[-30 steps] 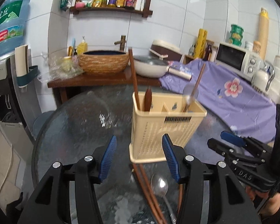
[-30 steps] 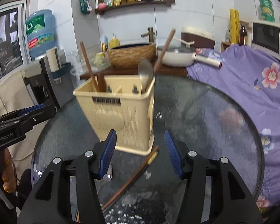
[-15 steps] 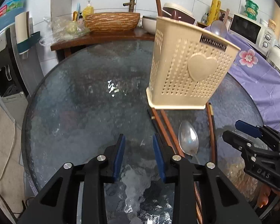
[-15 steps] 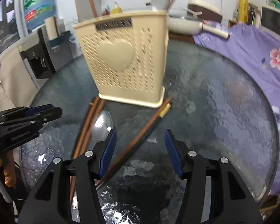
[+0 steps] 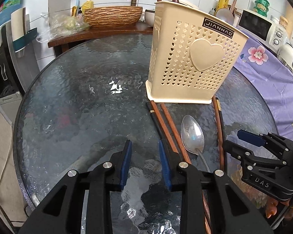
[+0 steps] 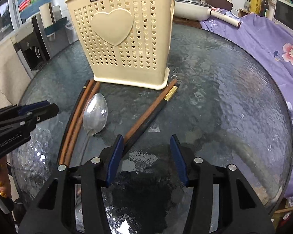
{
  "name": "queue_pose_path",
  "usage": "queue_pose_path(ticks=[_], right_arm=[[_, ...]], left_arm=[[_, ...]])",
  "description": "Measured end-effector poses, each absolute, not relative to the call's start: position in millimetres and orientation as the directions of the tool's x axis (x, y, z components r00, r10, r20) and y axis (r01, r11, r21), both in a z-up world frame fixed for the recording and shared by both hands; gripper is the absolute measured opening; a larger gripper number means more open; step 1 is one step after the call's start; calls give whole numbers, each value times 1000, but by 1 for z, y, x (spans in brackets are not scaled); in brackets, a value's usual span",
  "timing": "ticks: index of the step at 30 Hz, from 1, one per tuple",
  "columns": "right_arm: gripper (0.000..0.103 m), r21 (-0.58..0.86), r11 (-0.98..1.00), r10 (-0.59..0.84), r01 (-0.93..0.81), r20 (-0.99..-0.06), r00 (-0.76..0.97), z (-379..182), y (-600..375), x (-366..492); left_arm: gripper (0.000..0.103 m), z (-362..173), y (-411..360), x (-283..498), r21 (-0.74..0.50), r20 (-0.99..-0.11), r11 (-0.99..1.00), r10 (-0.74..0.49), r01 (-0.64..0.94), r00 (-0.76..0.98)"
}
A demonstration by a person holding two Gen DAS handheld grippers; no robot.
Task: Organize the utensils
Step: 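Move both tools down to the black chopsticks beside the holder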
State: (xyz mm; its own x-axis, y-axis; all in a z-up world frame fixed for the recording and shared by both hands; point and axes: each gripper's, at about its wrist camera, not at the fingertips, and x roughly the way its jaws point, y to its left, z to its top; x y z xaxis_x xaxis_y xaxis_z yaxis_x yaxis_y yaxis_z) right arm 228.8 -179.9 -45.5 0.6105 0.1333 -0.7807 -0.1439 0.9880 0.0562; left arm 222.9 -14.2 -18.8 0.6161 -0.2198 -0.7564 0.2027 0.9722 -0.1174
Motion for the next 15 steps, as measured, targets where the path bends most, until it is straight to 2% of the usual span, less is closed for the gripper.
queue_pose_path(ticks=[6,15], right_arm=[[49,2,992,76,-127,-806,587,-48,-191,230],[48,30,995,82,-99,-813,576,-48,-209,236]], left_arm=[[28,-20,-15,226,-107,-763,973,-212,204,610],[28,-20,-20,236,-158,-763,964,-255,212,593]])
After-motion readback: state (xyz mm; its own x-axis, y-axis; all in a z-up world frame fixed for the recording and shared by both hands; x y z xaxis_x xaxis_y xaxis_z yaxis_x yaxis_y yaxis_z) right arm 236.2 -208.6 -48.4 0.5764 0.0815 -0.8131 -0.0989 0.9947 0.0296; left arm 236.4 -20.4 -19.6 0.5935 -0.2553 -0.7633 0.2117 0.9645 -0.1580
